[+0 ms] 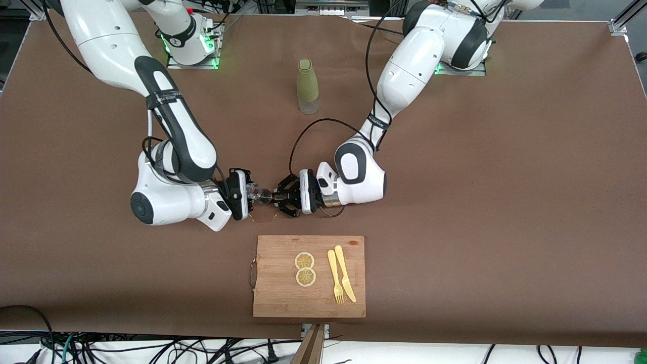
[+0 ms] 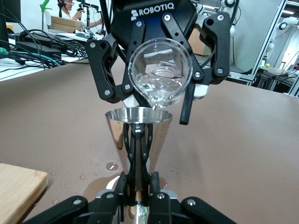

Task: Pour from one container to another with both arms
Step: 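Pour water from the beaker into the jigger held by the left gripper, then carry the beaker back with the right gripper while the left gripper carries the jigger back, then lower the beaker and jigger onto the table with both grippers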

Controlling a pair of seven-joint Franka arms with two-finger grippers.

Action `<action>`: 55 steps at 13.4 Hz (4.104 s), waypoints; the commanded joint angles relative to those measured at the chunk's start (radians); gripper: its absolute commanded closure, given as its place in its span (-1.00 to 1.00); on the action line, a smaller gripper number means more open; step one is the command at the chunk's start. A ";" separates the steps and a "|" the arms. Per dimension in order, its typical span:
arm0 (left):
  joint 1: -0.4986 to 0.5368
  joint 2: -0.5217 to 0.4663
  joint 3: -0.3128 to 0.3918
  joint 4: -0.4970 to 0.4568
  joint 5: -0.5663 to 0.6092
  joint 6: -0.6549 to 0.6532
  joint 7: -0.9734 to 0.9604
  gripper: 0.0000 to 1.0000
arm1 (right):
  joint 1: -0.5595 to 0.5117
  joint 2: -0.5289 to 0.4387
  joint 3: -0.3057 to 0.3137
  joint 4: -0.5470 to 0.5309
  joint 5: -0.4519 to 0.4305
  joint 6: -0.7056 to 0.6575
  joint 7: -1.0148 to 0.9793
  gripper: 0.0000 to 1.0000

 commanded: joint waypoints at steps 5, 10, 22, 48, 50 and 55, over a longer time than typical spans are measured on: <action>0.007 0.003 0.012 0.020 -0.038 -0.052 0.006 1.00 | -0.080 0.007 0.001 0.000 0.101 -0.041 -0.180 0.47; 0.108 -0.057 0.081 -0.021 -0.028 -0.367 0.017 1.00 | -0.114 0.012 -0.111 -0.105 0.343 -0.042 -0.491 0.46; 0.418 -0.066 0.473 -0.187 0.328 -1.334 0.512 1.00 | -0.218 0.061 -0.332 -0.237 0.610 -0.238 -1.070 0.46; 0.774 0.068 0.558 -0.144 0.284 -1.162 0.614 0.99 | -0.298 0.165 -0.459 -0.264 0.639 -0.302 -1.256 -1.00; 0.774 0.068 0.558 -0.152 0.284 -1.165 0.618 0.53 | -0.298 0.159 -0.494 -0.255 0.639 -0.305 -1.250 -1.00; 0.780 0.058 0.564 -0.150 0.282 -1.168 0.617 -1.00 | -0.298 0.133 -0.609 -0.150 0.613 -0.357 -0.994 -1.00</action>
